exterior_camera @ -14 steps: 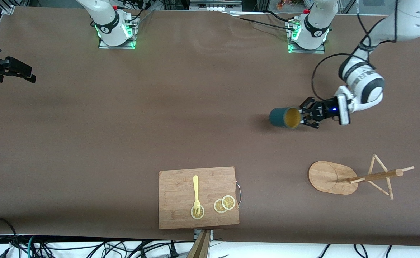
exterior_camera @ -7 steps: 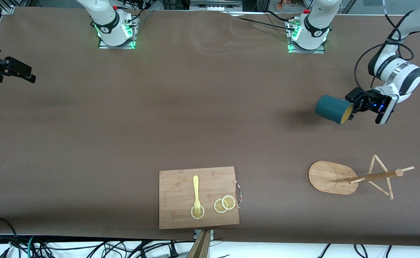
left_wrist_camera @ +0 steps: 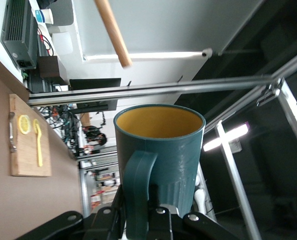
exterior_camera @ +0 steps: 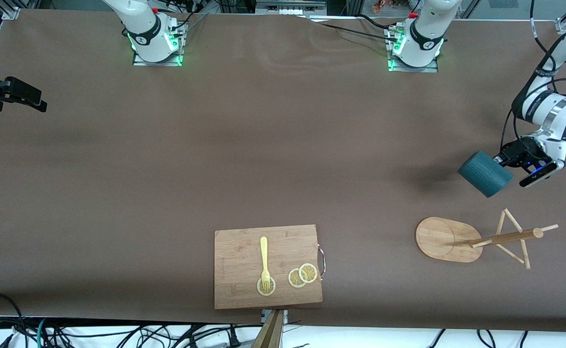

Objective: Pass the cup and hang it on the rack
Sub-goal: 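Lift the mug with the left gripper and carry it toward the rack, then hook the mug handle onto a rack peg with the left gripper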

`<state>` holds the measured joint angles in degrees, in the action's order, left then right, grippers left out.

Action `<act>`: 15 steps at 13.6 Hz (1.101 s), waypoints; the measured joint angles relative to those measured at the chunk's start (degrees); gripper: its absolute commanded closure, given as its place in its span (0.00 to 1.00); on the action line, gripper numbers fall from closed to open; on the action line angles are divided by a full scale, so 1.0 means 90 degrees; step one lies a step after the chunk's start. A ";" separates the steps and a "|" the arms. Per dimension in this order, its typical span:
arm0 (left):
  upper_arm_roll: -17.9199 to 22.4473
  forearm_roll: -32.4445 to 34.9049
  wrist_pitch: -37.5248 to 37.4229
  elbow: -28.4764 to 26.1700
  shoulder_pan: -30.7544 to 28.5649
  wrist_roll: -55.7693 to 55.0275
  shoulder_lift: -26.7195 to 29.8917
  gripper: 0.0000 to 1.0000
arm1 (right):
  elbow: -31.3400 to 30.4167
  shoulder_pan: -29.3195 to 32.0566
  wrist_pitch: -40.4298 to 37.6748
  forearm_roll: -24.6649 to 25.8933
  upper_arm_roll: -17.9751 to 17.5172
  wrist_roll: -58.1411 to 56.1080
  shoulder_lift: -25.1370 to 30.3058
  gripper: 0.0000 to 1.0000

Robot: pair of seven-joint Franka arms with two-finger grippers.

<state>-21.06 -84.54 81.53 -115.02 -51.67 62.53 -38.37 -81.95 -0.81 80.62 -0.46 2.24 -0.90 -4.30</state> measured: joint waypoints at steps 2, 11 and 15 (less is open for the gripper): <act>-0.0098 -0.0428 -0.0006 0.0138 0.0129 -0.0506 -0.0228 1.00 | 0.0001 0.0000 0.0000 0.0000 0.0002 0.0000 0.0000 0.00; -0.0076 -0.0547 -0.0005 0.0955 0.0159 -0.1993 -0.0794 1.00 | 0.0001 0.0001 0.0006 0.0001 0.0003 0.0000 0.0000 0.00; -0.0057 -0.0205 -0.0005 0.1331 0.0061 -0.2728 -0.1025 1.00 | 0.0001 0.0001 0.0006 0.0001 0.0004 0.0000 0.0000 0.00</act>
<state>-21.58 -86.38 81.48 -103.04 -51.12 37.98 -47.60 -81.94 -0.80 80.68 -0.45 2.28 -0.90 -4.30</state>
